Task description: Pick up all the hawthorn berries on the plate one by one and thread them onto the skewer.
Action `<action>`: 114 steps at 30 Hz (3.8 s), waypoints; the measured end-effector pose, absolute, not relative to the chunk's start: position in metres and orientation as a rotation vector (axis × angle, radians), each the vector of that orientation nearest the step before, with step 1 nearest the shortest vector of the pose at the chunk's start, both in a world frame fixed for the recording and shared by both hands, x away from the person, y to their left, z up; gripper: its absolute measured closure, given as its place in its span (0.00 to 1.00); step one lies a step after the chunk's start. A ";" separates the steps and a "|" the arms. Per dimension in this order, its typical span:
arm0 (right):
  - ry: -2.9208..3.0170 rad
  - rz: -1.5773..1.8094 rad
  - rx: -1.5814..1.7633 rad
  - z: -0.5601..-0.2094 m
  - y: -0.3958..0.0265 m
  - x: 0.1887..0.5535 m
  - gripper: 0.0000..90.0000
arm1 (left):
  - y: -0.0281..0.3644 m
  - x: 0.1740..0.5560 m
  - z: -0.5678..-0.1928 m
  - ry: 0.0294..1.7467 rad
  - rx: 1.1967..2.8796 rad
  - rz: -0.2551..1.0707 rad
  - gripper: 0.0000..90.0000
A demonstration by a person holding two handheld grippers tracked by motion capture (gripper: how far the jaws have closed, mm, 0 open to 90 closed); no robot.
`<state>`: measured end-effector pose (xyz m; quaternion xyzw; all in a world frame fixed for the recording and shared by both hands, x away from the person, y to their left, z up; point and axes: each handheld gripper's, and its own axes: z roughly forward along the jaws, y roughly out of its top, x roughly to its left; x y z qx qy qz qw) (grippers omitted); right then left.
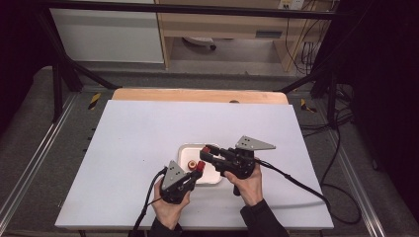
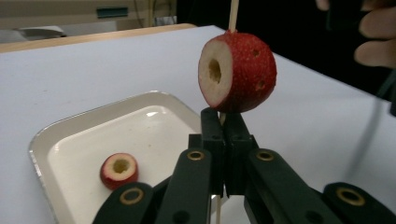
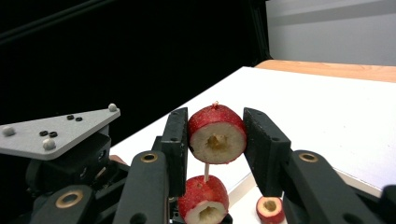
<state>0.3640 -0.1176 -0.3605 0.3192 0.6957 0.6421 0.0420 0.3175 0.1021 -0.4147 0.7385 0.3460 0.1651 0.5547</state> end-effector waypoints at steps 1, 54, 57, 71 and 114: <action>2.136 1.972 0.962 -0.359 -0.118 0.364 0.70 | 0.103 0.318 -0.415 0.811 1.735 0.359 0.99; 2.305 1.504 0.910 -0.367 -0.122 0.377 0.08 | 0.161 0.308 -0.424 0.898 1.790 0.499 0.99; 2.341 1.449 0.923 -0.370 -0.121 0.383 0.08 | 0.169 0.307 -0.427 0.922 1.795 0.498 0.99; 2.635 1.051 0.863 -0.378 -0.073 0.412 0.15 | 0.194 0.306 -0.440 0.986 1.791 0.465 0.99; 2.887 0.737 0.735 -0.424 -0.020 0.451 0.66 | 0.201 0.309 -0.444 1.008 1.829 0.448 0.99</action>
